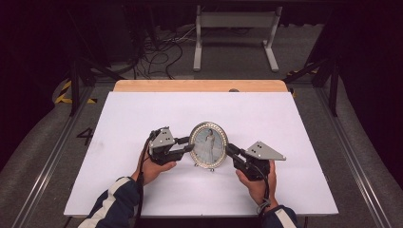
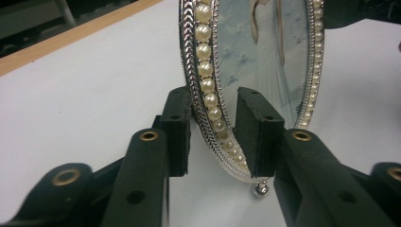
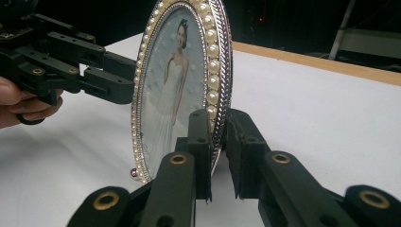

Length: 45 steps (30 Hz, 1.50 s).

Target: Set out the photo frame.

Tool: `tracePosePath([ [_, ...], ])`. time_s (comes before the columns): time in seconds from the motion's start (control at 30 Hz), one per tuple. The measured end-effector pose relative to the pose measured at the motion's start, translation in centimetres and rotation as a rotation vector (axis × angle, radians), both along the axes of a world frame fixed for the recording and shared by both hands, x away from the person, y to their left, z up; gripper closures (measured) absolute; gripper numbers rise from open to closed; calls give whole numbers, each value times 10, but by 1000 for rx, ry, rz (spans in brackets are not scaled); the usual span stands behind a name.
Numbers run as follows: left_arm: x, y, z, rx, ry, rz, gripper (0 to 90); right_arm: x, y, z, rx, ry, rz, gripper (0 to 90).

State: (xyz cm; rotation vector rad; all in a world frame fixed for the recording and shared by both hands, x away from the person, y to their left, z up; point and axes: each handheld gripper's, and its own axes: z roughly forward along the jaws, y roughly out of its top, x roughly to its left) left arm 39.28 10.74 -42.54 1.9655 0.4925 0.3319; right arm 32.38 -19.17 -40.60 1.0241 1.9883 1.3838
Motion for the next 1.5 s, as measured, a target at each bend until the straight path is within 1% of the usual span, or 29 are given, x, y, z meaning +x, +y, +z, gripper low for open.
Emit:
tracePosePath([
  [0.03, 0, 1, 0, 2, 4, 2, 691, 0, 0, 0, 0, 0, 0, 809],
  [0.07, 1, 2, 0, 1, 10, 3, 721, 0, 0, 0, 3, 1, 3, 810],
  [0.17, -1, 2, 1, 14, 10, 2, 722, 2, -1, 0, 4, 0, 7, 811],
  [0.27, -2, 2, 1, 17, 14, 4, 725, 4, -1, 0, 4, 4, 5, 811],
  [0.57, -8, 3, 2, 37, 4, 9, 726, 11, -3, -1, 7, 10, 6, 804],
  [0.83, -11, 3, 2, 69, -3, 9, 733, 15, -3, 0, -3, 5, 9, 807],
  [0.9, -12, 2, 2, 80, -11, 11, 737, 16, -3, 0, -2, 3, 5, 808],
  [1.23, -12, 1, 0, 86, -19, 12, 737, 16, -4, -1, -4, -2, 5, 810],
  [1.33, -13, 0, 0, 91, -17, 10, 734, 16, -4, -1, -17, 1, 7, 817],
  [1.37, -13, 1, 0, 93, -18, 11, 734, 16, -4, -2, -33, 4, 8, 818],
  [1.5, -13, 0, 0, 99, -24, 11, 733, 15, -4, -3, -46, 5, 12, 819],
])
